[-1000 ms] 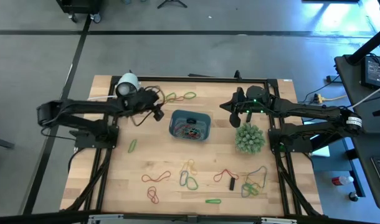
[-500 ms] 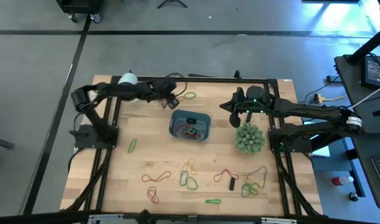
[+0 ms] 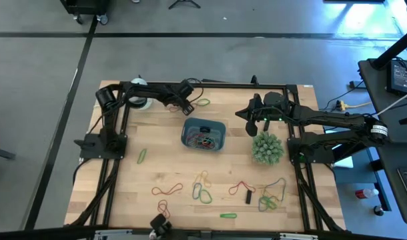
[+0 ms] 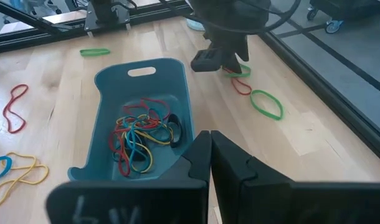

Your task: Pick and place rubber bands into bin

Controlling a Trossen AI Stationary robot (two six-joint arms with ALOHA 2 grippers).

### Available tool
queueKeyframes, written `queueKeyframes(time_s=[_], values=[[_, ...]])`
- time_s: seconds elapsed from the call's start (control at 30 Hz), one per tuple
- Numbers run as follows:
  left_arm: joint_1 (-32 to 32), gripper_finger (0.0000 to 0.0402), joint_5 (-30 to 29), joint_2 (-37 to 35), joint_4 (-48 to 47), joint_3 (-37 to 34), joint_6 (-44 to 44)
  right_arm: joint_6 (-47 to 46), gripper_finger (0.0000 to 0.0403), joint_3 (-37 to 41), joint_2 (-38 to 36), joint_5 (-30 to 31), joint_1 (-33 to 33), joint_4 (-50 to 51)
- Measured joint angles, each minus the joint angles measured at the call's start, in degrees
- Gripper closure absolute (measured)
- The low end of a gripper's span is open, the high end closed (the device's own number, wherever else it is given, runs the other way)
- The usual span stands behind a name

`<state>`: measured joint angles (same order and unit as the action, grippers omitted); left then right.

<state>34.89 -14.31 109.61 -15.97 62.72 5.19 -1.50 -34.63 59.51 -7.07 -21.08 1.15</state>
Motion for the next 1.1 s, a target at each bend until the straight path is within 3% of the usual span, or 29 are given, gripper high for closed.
queueKeyframes(time_s=[0.27, 0.47, 0.53, 0.6, 0.77, 1.1], values=[[2.17, 0.0253, 4.87, 0.71, -0.38, 0.20, 1.05, -0.88, 0.0387, 0.00, 0.02, 0.00, 0.00, -0.17], [2.50, 0.0343, 6.68, 0.76, -0.70, 0.13, 2.97, -1.25, 0.0387, 0.00, 0.00, 0.02, 0.00, -0.28], [2.49, 0.0382, 5.90, 0.71, -0.74, 0.08, 2.23, -1.24, 0.0387, 0.00, 0.02, 0.00, 0.00, -0.24], [2.24, 0.0394, 4.68, 0.30, -0.94, -0.02, 1.26, -1.22, 0.0387, 0.00, 0.00, 0.00, 0.00, -0.25], [0.45, 0.0399, 1.86, -3.77, -4.48, -0.39, 1.55, -1.18, 0.0387, 0.00, 0.00, -0.01, 0.00, -0.04], [-7.76, 0.0399, -9.75, -17.65, -8.35, -0.20, 2.59, -1.07, 0.0387, 0.00, 0.00, 0.00, 0.02, 0.00]])
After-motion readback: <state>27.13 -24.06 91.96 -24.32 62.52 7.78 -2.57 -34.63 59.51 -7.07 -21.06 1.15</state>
